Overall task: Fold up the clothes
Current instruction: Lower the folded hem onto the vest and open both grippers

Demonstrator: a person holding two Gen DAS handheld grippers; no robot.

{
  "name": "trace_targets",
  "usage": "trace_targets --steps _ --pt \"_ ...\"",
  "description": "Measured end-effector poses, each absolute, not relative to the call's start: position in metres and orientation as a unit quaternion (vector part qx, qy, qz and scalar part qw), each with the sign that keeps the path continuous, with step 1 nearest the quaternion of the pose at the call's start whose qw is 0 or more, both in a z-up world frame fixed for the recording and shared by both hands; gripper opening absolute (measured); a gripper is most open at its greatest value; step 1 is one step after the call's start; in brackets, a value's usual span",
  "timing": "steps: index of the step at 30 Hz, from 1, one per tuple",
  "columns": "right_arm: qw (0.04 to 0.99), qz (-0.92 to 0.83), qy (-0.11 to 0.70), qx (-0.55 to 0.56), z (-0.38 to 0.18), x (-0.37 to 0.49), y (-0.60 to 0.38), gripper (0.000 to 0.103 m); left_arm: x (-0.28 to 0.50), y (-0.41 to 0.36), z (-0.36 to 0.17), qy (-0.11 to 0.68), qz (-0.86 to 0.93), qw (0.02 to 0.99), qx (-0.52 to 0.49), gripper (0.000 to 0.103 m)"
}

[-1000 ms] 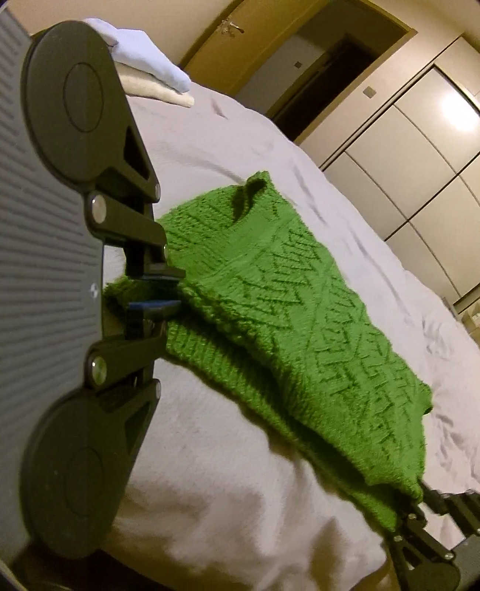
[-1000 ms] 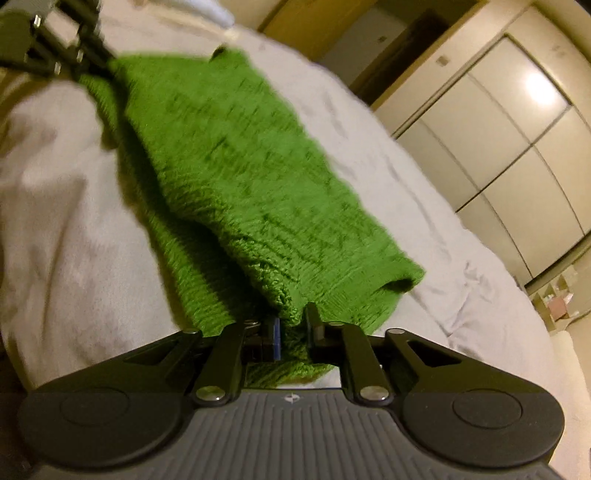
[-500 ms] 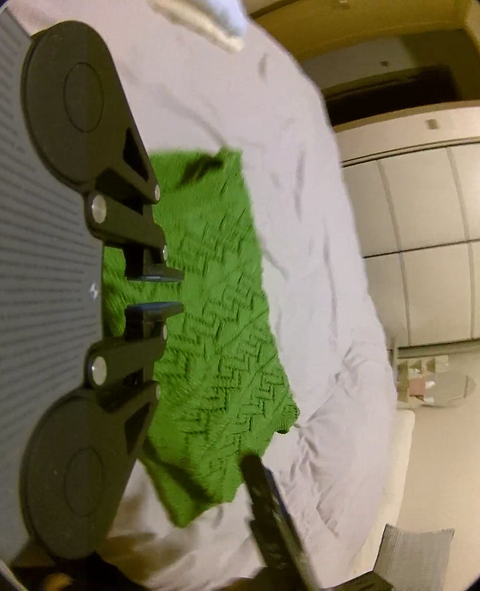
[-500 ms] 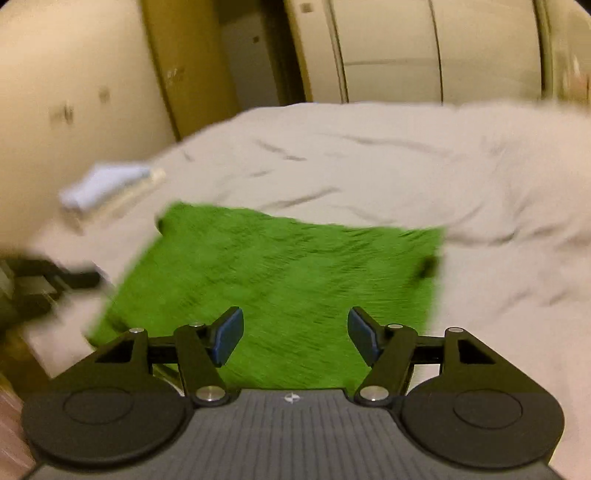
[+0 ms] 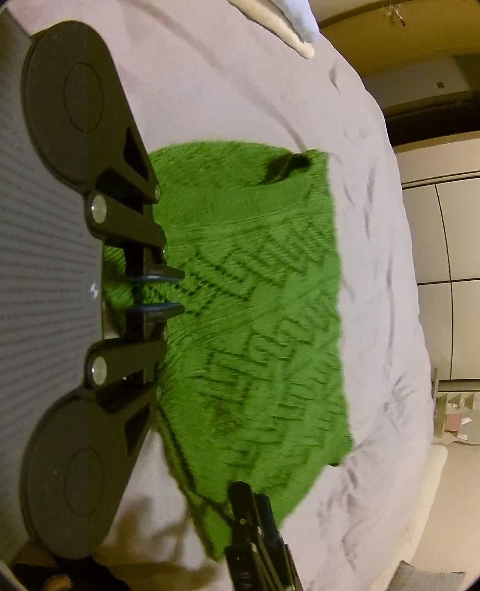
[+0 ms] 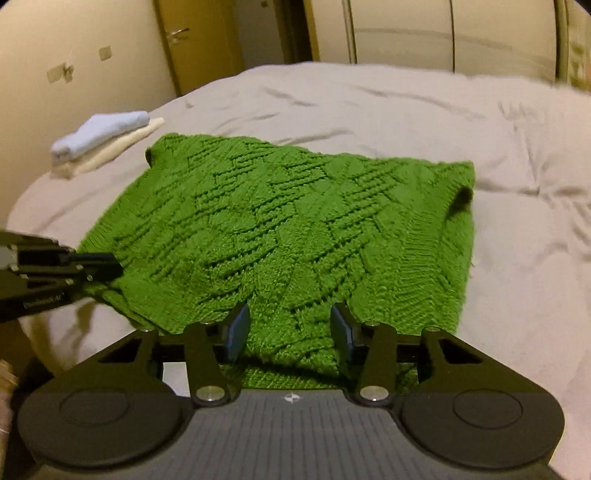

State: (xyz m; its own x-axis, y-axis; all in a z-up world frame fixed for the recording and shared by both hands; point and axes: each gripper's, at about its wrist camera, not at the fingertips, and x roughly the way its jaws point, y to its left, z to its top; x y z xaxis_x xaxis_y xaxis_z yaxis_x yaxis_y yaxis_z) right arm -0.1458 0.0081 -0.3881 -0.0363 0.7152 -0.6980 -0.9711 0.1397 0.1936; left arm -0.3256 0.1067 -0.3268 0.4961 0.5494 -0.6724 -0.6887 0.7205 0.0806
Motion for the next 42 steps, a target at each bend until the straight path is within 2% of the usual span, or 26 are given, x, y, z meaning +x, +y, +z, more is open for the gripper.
trace_targets --steps 4,8,13,17,21,23,28,31,35,42 --pt "0.689 0.624 0.339 -0.145 -0.360 -0.123 0.024 0.051 -0.320 0.137 -0.295 0.316 0.366 0.871 -0.088 0.013" --pt "0.721 0.605 0.313 -0.130 -0.345 -0.093 0.069 0.052 -0.298 0.196 -0.284 0.293 0.391 0.869 -0.080 0.015" --pt "0.742 0.566 0.330 -0.140 -0.368 -0.053 0.127 0.052 -0.286 0.273 -0.311 0.302 0.424 0.845 -0.117 0.014" --pt "0.733 0.546 0.375 -0.151 -0.412 -0.026 0.140 0.050 -0.305 0.298 -0.351 0.317 0.425 0.832 -0.165 0.014" --pt "0.737 0.537 0.394 -0.115 -0.415 -0.014 0.124 0.043 -0.325 0.288 -0.344 0.298 0.433 0.829 -0.190 0.013" --pt "0.749 0.528 0.387 -0.104 -0.400 -0.019 0.112 0.044 -0.333 0.269 -0.327 0.289 0.436 0.832 -0.186 0.011" --pt "0.736 0.573 0.353 -0.079 -0.364 -0.061 0.055 0.050 -0.338 0.186 -0.301 0.280 0.406 0.857 -0.148 0.015" --pt "0.720 0.594 0.346 -0.095 -0.361 -0.097 0.026 0.051 -0.335 0.135 -0.309 0.301 0.400 0.857 -0.125 0.016" --pt "0.706 0.588 0.372 -0.134 -0.381 -0.129 -0.001 0.050 -0.337 0.111 -0.338 0.352 0.425 0.816 -0.169 0.017" --pt "0.730 0.538 0.390 -0.160 -0.387 -0.136 -0.030 0.052 -0.341 0.082 -0.317 0.371 0.475 0.775 -0.191 0.018"
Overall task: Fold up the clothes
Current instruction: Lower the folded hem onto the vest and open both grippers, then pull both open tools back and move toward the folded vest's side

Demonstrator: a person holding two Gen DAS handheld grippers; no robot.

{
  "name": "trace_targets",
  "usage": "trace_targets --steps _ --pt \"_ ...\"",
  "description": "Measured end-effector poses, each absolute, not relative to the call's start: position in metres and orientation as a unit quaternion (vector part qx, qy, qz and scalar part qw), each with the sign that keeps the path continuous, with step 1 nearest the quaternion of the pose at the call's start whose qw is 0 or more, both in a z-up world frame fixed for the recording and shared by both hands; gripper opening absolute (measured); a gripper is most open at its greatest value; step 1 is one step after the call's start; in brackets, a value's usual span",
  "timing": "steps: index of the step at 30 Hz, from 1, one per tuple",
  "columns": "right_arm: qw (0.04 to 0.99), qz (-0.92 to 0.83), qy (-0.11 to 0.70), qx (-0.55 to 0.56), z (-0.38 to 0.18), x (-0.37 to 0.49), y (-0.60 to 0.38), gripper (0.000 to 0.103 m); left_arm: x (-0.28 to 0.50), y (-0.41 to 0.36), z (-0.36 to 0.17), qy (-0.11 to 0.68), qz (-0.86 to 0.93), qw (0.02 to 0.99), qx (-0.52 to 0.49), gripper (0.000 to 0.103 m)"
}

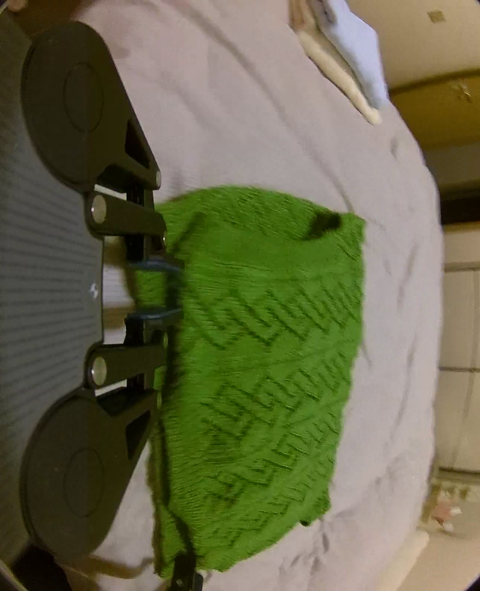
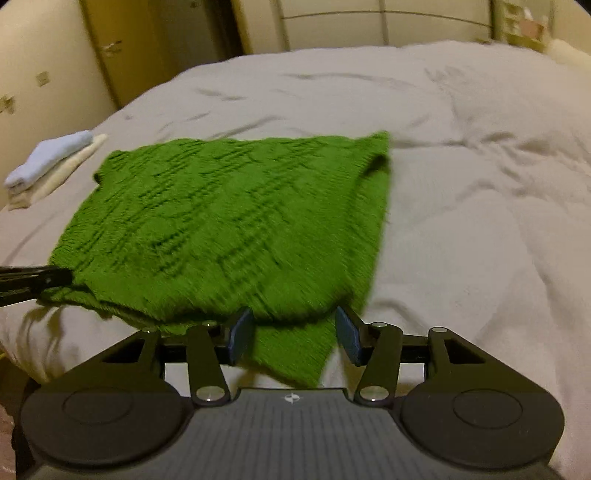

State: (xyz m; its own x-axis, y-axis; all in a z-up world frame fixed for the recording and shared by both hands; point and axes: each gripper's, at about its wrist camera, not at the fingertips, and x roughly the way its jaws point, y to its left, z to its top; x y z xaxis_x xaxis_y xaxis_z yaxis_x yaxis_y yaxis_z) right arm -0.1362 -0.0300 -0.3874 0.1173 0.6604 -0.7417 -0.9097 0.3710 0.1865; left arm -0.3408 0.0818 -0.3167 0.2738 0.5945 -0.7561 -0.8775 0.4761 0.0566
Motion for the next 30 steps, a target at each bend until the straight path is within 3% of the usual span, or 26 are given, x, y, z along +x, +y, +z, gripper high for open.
trace_targets --steps 2,4,9,12,28,30 --pt "0.735 0.534 0.395 -0.137 -0.383 -0.134 -0.045 0.054 -0.341 0.073 -0.311 0.382 0.485 0.762 -0.197 0.020" --pt "0.736 0.538 0.394 -0.114 -0.374 -0.134 -0.055 0.072 -0.337 0.061 -0.303 0.385 0.487 0.758 -0.200 0.028" --pt "0.742 0.537 0.385 -0.112 -0.361 -0.141 -0.068 0.090 -0.327 0.038 -0.288 0.396 0.492 0.752 -0.190 0.035" --pt "0.740 0.534 0.394 -0.110 -0.359 -0.140 -0.074 0.090 -0.322 0.028 -0.285 0.399 0.501 0.746 -0.184 0.041" --pt "0.714 0.547 0.418 -0.124 -0.357 -0.134 -0.089 0.091 -0.325 -0.008 -0.277 0.400 0.533 0.719 -0.198 0.049" --pt "0.716 0.547 0.415 -0.125 -0.356 -0.138 -0.088 0.100 -0.328 -0.008 -0.277 0.401 0.531 0.720 -0.196 0.049"
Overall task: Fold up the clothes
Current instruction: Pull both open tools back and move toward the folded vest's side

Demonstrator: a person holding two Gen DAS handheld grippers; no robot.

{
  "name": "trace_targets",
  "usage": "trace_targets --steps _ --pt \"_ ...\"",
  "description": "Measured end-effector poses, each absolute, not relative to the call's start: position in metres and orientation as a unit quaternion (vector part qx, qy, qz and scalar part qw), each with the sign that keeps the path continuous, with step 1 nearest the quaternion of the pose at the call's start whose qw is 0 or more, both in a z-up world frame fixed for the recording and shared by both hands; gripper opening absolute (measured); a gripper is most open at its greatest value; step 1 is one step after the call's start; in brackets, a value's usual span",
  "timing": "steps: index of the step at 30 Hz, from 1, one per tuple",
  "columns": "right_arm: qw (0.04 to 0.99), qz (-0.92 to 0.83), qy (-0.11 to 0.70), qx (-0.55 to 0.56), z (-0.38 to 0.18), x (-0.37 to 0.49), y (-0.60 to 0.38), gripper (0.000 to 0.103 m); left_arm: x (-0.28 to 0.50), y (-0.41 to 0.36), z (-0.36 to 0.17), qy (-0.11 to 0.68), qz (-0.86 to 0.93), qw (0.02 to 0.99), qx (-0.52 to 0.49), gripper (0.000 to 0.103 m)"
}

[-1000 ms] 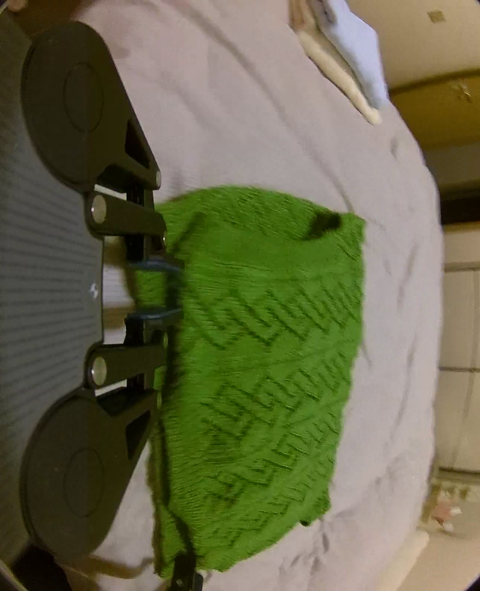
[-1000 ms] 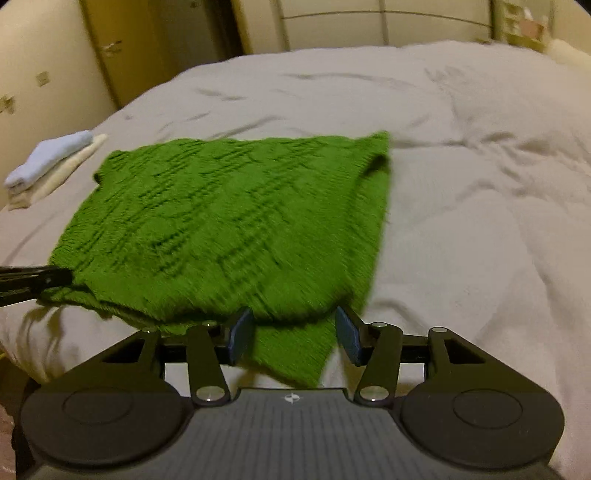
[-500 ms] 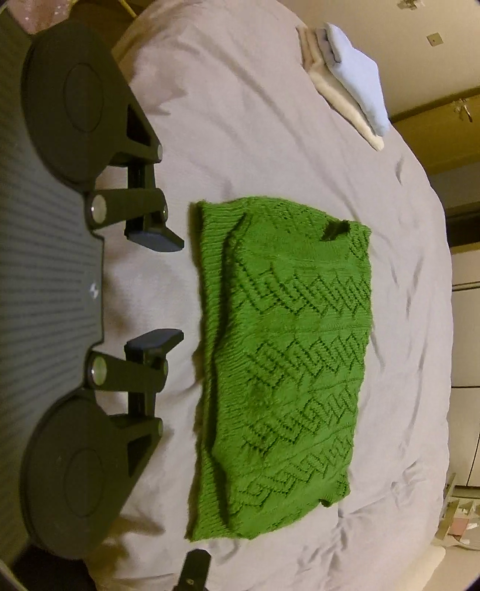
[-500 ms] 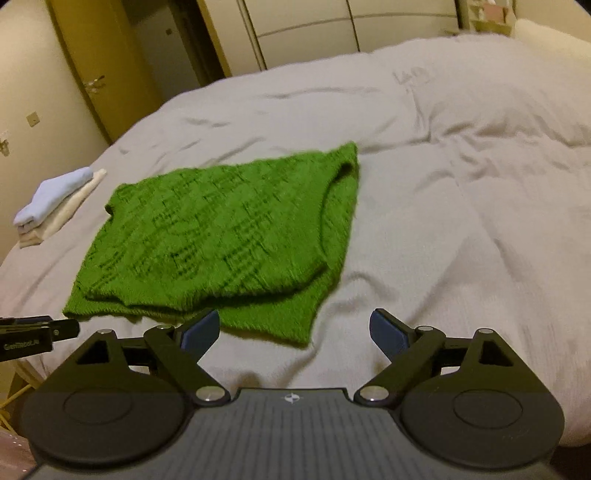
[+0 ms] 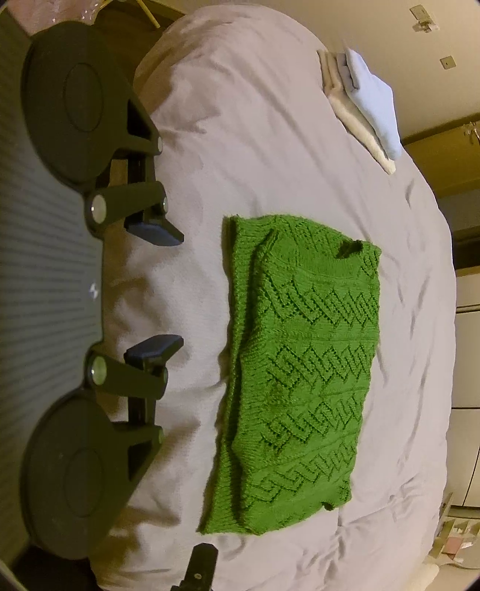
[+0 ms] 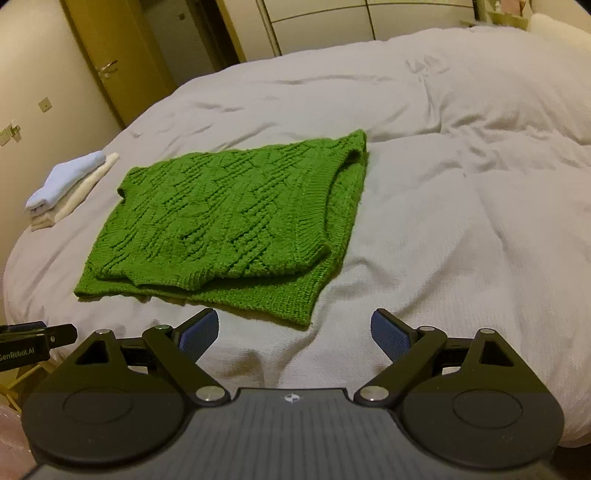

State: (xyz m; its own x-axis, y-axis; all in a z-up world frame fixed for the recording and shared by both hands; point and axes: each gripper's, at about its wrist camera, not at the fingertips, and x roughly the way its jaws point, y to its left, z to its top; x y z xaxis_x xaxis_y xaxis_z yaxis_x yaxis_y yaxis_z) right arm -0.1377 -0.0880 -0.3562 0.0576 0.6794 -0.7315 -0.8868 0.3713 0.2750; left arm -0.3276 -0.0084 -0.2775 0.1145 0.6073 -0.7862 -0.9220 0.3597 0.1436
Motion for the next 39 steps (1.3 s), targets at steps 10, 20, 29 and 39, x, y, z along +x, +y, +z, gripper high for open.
trace_targets --steps 10,20,29,39 --pt "0.742 0.519 0.395 -0.154 -0.351 -0.171 -0.077 0.100 -0.349 0.009 -0.286 0.388 0.512 0.739 -0.201 0.055" --pt "0.755 0.498 0.372 -0.209 -0.346 -0.190 -0.066 0.100 -0.364 0.023 -0.308 0.374 0.487 0.750 -0.244 0.056" --pt "0.744 0.497 0.383 -0.230 -0.361 -0.191 -0.048 0.101 -0.380 0.036 -0.317 0.370 0.499 0.739 -0.260 0.059" --pt "0.738 0.492 0.407 -0.217 -0.375 -0.175 -0.041 0.101 -0.374 0.042 -0.319 0.363 0.488 0.745 -0.274 0.060"
